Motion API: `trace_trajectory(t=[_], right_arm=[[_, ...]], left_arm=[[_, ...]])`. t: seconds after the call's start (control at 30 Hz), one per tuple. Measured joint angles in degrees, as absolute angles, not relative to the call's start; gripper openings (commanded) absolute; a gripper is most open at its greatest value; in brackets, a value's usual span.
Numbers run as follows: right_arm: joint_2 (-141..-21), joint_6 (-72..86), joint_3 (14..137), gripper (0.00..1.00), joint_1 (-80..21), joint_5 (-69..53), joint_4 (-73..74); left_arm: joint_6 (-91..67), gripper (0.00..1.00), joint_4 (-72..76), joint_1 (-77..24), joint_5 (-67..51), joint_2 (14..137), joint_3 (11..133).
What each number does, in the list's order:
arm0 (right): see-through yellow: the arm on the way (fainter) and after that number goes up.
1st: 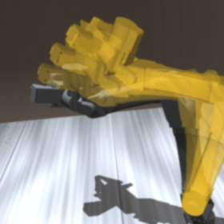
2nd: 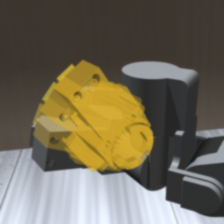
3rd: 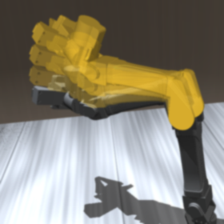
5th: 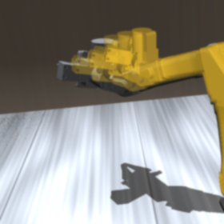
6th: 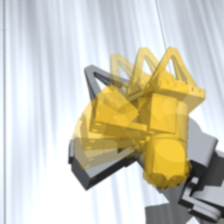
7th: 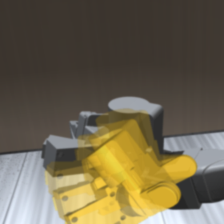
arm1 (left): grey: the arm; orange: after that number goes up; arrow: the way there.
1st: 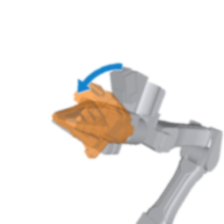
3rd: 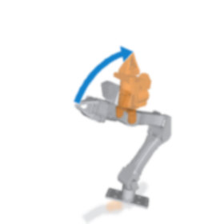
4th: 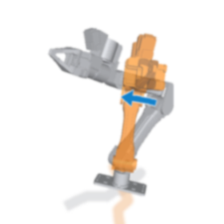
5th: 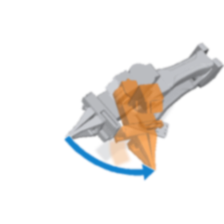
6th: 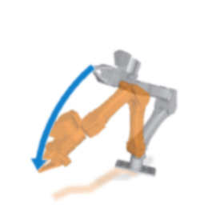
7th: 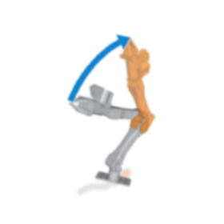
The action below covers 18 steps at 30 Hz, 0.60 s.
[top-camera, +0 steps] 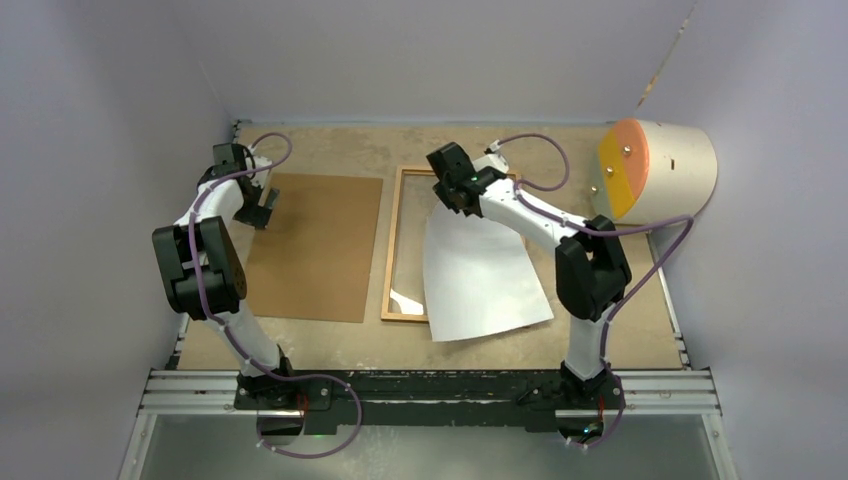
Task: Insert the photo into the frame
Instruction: Turn over the photo from the photo frame.
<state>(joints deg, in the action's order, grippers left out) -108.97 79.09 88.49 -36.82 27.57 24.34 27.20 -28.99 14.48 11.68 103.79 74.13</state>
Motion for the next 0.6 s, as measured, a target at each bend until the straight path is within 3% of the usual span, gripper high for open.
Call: trace_trajectory(t=[0.6], right_arm=[[-112.05, 82.70, 94.91, 0.00, -36.69, 39.64, 26.22]], left_arm=[[28.12, 0.92, -28.18, 14.48, 11.68, 103.68, 73.12]])
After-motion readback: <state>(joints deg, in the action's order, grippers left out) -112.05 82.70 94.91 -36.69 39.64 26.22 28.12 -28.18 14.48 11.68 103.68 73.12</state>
